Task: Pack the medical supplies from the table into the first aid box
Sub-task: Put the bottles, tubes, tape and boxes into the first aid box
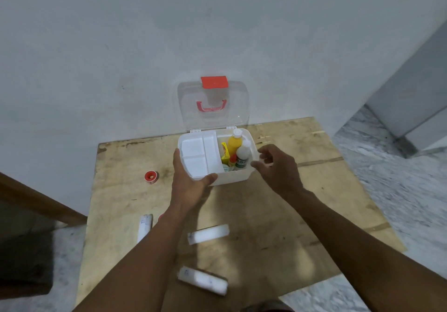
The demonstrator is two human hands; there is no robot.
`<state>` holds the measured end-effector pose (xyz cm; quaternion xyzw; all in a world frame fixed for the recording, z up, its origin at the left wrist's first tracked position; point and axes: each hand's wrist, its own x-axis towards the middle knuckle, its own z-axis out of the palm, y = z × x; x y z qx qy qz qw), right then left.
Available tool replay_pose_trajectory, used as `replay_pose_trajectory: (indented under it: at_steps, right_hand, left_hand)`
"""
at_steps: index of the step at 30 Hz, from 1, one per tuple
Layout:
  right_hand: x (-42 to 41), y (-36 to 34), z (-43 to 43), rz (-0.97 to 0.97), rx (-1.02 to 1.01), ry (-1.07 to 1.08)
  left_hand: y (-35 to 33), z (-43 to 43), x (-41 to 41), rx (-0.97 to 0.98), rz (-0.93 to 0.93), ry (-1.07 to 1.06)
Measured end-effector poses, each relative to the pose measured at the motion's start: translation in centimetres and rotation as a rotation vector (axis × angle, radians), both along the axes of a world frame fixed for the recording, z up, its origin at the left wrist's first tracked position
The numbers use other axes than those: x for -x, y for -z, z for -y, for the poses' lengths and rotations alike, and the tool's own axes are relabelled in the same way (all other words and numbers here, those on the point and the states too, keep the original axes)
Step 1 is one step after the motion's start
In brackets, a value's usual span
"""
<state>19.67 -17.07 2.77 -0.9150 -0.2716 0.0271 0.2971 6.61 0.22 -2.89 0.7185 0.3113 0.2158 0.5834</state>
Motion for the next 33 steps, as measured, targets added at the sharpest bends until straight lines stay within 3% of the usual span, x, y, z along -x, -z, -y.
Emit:
replay_pose_trajectory:
  at_steps: [6, 14, 21, 33]
  right_hand:
    - [-1.1, -1.0, 0.6, -0.287, 0.057, -0.19]
    - [-7.2, 2.4, -2.7, -0.382, -0.016, -0.507]
    - [-9.4, 6.4, -3.2, -0.464, -0.006, -0.561]
    - [-9.3, 5.9, -2.6, -0.497, 0.009, -0.583]
  left_hand:
    - [0.7, -0.3, 0.0, 0.013, -0.026, 0.005]
    - [0.2, -0.6, -0.1, 0.021, -0.052, 0.004]
    - [-0.8, -0.2, -0.8, -0.033, -0.081, 0.01]
    - [-3.0, 3.3, -1.5, 0.07, -0.262, -0.242]
